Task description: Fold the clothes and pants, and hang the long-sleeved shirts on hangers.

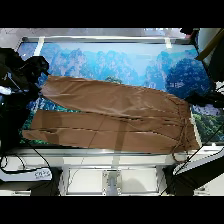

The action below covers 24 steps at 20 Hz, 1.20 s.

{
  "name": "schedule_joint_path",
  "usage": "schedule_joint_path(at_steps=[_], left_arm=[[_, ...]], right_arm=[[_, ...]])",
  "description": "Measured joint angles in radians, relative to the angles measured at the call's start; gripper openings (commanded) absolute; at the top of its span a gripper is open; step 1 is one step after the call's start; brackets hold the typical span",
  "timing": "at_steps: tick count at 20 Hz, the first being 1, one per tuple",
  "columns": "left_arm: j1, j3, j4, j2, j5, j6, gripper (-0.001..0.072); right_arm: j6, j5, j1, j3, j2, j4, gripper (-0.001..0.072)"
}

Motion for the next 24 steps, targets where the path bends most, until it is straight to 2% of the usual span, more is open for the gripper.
schedule_joint_path(at_steps=[10, 11, 12, 13, 14, 15, 19, 24], left_arm=[[-0.005, -0.001, 0.133, 0.034, -0.061, -0.09, 0.0007], [-0.009, -0.001, 0.138, 0.034, -0.065, -0.093, 0.0008], [-0.014, -0.001, 0.145, 0.034, -0.069, -0.096, 0.0009], [-0.021, -0.002, 0.149, 0.033, -0.07, -0.098, 0.0109], [-0.029, -0.002, 0.152, 0.031, -0.071, -0.099, 0.0431], [-0.035, -0.002, 0.153, 0.028, -0.076, -0.101, 0.0641], [-0.03, 0.001, 0.155, 0.049, -0.127, -0.106, 0.0656], [0.118, -0.014, 0.192, 0.223, -0.3, -0.116, 0.0655]], right_arm=[[0.114, -0.101, -0.003, 0.189, -0.021, -0.034, 0.0041], [0.126, -0.11, 0.005, 0.194, -0.031, -0.035, 0.0095], [0.143, -0.119, 0.012, 0.197, -0.043, -0.036, 0.0239], [0.154, -0.13, 0.019, 0.199, -0.051, -0.037, 0.0302], [0.169, -0.136, 0.024, 0.203, -0.057, -0.036, 0.0303], [0.182, -0.136, 0.027, 0.207, -0.062, -0.036, 0.0303], [0.213, -0.063, 0.012, 0.248, -0.044, -0.046, 0.0303], [0.203, 0.17, -0.126, 0.268, 0.106, -0.126, 0.0303]])
